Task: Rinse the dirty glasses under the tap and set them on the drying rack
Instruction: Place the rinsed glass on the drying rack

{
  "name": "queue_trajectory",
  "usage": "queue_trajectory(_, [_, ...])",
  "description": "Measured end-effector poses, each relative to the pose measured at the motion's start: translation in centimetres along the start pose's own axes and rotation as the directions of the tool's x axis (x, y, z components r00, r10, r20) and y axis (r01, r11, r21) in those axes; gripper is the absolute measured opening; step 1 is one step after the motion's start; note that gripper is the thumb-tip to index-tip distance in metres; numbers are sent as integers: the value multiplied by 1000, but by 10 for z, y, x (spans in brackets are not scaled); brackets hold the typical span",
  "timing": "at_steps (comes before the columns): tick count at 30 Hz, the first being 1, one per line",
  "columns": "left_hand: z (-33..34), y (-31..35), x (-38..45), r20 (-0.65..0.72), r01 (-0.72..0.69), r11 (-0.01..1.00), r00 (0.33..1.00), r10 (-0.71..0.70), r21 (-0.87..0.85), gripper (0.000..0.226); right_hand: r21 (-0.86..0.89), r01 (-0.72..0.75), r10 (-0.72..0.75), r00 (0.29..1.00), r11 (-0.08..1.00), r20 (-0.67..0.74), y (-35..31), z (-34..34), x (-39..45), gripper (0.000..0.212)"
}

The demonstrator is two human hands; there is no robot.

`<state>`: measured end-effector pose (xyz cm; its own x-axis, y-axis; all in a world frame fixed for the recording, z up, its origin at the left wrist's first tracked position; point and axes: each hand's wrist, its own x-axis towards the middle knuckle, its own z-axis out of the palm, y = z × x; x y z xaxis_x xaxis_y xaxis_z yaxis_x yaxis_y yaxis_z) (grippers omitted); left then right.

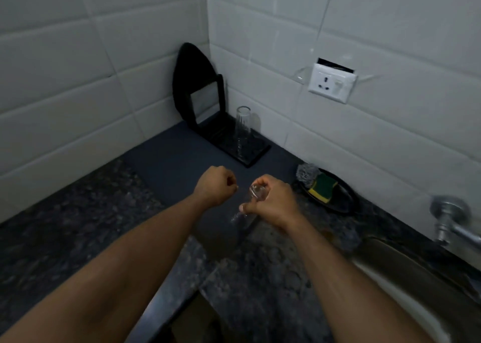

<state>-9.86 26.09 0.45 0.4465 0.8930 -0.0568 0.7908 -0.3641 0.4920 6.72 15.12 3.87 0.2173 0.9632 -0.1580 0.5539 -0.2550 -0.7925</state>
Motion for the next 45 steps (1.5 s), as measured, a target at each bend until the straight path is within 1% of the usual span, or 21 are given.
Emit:
queue_trajectory(1, [-1, -15, 9, 5, 26, 1000, 1000, -26, 17, 10, 1, 2, -2, 1000, 1000, -17, -6, 8, 15, 52])
queue_trajectory(5, [0, -62, 45, 41, 126, 988, 991, -130, 89, 32, 4, 9, -8, 997, 1000, -73, -22, 32, 74, 52])
queue_trajectory(8, [5, -90, 77, 95, 141, 981, 983, -155, 135, 38, -27, 19, -22, 991, 999, -133, -23, 48, 121, 51])
queue_trajectory(11, [10, -114, 111, 117, 157, 976, 978, -175, 152, 41, -70, 31, -42, 986, 997, -162, -20, 61, 166, 52])
queue_trajectory(13, [13, -125, 129, 138, 163, 969, 972, -189, 183, 53, -110, 52, -70, 984, 993, -164, -18, 66, 189, 55])
queue_trajectory(16, [20, -141, 157, 176, 167, 959, 962, -210, 230, 78, -172, 88, -115, 981, 981, -155, -16, 75, 230, 60])
queue_trajectory(19, [26, -147, 170, 221, 163, 949, 949, -225, 270, 99, -222, 112, -150, 975, 969, -163, -18, 76, 258, 64])
queue_trajectory(22, [36, -155, 187, 277, 168, 945, 929, -247, 280, 113, -247, 119, -164, 972, 962, -168, -21, 80, 286, 65])
queue_trajectory(26, [44, -157, 204, 341, 174, 936, 898, -278, 305, 115, -308, 132, -179, 975, 942, -130, -22, 86, 319, 68])
queue_trajectory(29, [45, -152, 209, 355, 185, 923, 883, -306, 336, 113, -370, 120, -167, 981, 921, -98, -21, 89, 338, 66])
queue_trajectory(36, [46, -149, 214, 390, 217, 910, 850, -355, 354, 118, -385, 81, -112, 992, 919, -57, -12, 100, 356, 70])
queue_trajectory(42, [47, -148, 214, 382, 234, 903, 846, -372, 362, 117, -392, 80, -105, 994, 917, -43, -10, 104, 355, 80])
queue_trajectory(45, [48, -148, 213, 378, 236, 905, 849, -369, 354, 116, -427, 77, -92, 996, 901, -15, -6, 103, 349, 94])
